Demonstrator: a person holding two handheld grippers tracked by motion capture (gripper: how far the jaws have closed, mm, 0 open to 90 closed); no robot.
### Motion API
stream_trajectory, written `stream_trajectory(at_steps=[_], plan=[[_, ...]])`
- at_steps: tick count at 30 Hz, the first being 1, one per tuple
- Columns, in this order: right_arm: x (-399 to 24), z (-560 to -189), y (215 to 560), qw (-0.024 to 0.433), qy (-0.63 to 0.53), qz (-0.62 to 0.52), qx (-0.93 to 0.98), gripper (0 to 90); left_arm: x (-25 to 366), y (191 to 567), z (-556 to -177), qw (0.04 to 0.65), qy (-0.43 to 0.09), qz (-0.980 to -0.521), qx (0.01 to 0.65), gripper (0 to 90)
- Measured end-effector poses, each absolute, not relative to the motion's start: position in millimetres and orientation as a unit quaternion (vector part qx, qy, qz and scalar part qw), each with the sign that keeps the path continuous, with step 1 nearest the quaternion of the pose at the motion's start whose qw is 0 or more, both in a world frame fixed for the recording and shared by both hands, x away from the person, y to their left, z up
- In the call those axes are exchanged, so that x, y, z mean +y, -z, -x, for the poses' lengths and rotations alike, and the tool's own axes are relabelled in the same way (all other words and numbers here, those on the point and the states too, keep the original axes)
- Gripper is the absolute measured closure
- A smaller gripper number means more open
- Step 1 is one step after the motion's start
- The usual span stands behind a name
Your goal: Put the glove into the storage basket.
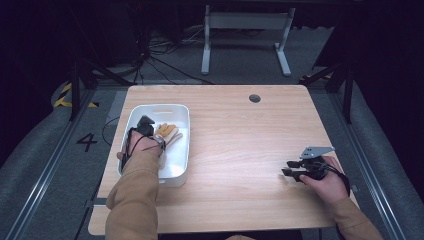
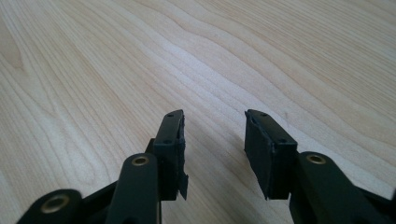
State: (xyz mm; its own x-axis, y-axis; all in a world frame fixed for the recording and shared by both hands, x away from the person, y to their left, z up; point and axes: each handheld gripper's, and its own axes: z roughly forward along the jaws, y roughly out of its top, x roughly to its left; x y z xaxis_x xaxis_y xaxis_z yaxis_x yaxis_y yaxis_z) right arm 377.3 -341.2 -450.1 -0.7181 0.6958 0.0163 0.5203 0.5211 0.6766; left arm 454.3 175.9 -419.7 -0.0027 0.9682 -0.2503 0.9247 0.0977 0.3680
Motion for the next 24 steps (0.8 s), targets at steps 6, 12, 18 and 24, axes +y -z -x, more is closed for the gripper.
stream_trajectory(at_steps=[6,12,18,24], plan=[[-341.7,-377.6,451.8,0.126,-0.34,-0.356,0.861,58.1,174.4,421.4,-455.2,0.215,-0.049,-0.677,0.703,57.5],[-342.1,-377.9,452.0,0.122,-0.344,-0.358,0.86,58.0,172.1,425.0,-456.1,0.223,-0.052,-0.679,0.698,44.1],[-341.6,-377.9,452.1,0.126,-0.348,-0.355,0.859,55.7,172.2,422.6,-454.3,0.228,-0.056,-0.684,0.69,33.9],[-338.9,-377.7,452.1,0.12,-0.356,-0.349,0.859,54.7,171.4,415.2,-454.1,0.223,-0.053,-0.696,0.681,32.2]])
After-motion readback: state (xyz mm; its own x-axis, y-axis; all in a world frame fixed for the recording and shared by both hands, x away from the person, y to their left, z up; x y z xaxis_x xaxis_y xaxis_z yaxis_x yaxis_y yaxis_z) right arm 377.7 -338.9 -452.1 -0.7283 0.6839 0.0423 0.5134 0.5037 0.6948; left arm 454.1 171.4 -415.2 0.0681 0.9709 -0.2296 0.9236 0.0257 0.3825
